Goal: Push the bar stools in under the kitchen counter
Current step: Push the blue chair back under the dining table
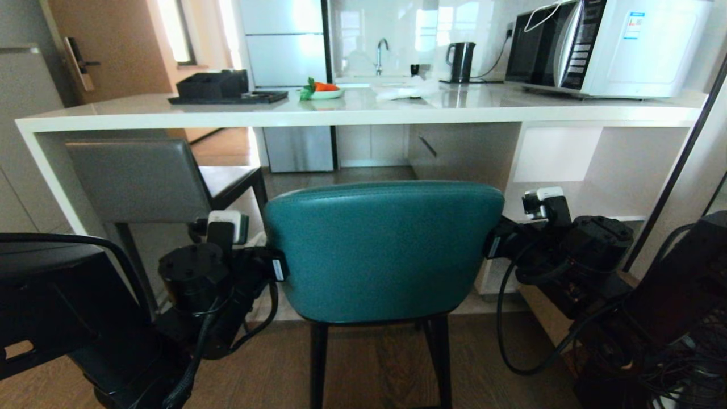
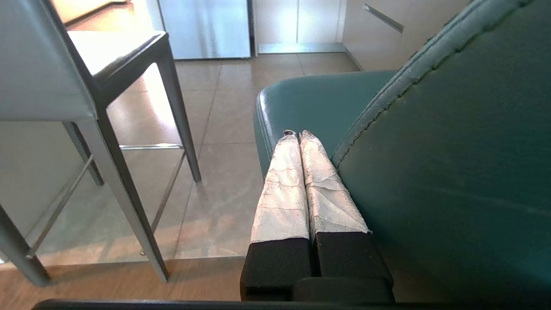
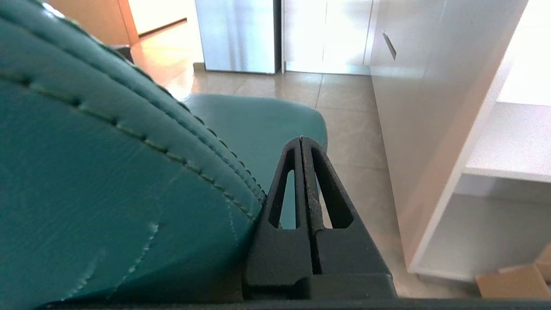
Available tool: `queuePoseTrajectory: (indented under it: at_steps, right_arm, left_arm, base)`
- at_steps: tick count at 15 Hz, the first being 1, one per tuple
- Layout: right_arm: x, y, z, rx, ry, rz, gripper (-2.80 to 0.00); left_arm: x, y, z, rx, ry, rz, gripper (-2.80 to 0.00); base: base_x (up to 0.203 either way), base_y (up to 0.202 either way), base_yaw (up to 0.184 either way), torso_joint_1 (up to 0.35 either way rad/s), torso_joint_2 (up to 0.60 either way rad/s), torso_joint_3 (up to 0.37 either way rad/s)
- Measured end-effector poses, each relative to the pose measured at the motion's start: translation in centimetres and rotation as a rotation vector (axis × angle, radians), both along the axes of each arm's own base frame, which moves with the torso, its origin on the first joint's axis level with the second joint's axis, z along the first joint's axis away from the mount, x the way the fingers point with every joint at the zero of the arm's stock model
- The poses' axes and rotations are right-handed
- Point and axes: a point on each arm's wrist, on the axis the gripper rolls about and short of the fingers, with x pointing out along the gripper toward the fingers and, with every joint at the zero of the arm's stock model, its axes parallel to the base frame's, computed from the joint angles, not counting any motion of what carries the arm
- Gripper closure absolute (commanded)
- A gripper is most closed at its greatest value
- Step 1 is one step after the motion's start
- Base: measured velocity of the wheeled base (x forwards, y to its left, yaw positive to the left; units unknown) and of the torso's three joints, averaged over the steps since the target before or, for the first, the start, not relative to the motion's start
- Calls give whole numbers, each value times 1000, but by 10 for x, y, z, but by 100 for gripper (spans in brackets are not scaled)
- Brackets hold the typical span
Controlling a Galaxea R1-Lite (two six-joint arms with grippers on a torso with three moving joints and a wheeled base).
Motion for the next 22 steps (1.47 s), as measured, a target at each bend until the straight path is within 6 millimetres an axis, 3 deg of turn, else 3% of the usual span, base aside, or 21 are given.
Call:
queuePoseTrajectory:
  at_steps: [5,12,22]
  right_arm:
    - [16,-9,-3,5,-16,-34,0]
    - [14,-20,-11,-8,17,-65,0]
    - [22,-18,-8,-14,-8,-71,0]
  left_arm:
    - [11,-5,-2,-1,-5,-4,0]
    - [47,-7,4,-9,-21,24,0]
    - [89,-1,-13,-6,-16,79,0]
  base:
    - [0,0,0,0,0,0]
    - [0,0,0,0,0,0]
    - [0,0,0,0,0,0]
